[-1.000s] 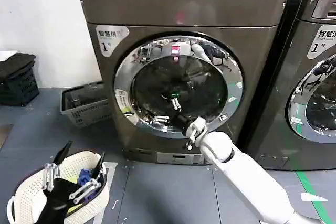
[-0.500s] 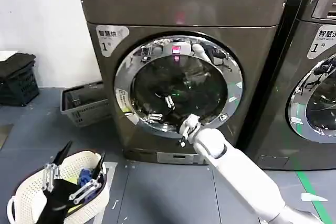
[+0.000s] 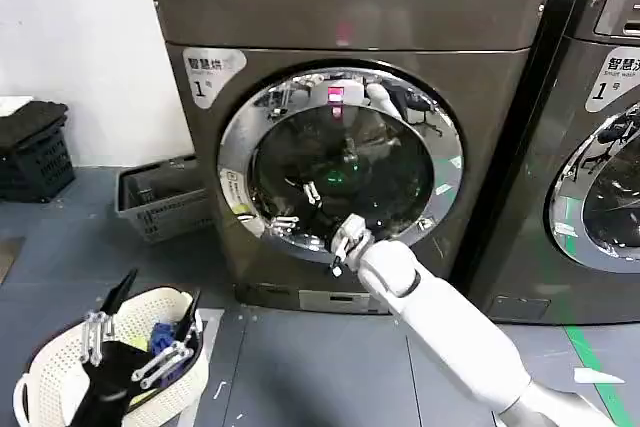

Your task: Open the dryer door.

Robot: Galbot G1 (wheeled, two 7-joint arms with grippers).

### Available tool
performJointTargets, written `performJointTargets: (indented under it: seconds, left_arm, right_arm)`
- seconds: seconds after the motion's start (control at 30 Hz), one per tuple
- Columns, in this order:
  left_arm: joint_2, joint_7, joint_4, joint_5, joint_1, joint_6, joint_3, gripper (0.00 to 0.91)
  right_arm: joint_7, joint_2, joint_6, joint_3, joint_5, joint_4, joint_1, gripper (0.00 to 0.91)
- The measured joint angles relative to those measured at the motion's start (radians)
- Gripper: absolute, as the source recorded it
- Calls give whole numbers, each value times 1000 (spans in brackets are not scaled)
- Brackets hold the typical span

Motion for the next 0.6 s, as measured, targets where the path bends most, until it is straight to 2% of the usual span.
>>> performJointTargets:
  seconds: [0.6]
  left_arm:
    - [0, 0, -1, 0, -2, -3, 1, 907]
  right_arm:
    - [2, 73, -4, -31, -18, -66, 38, 907]
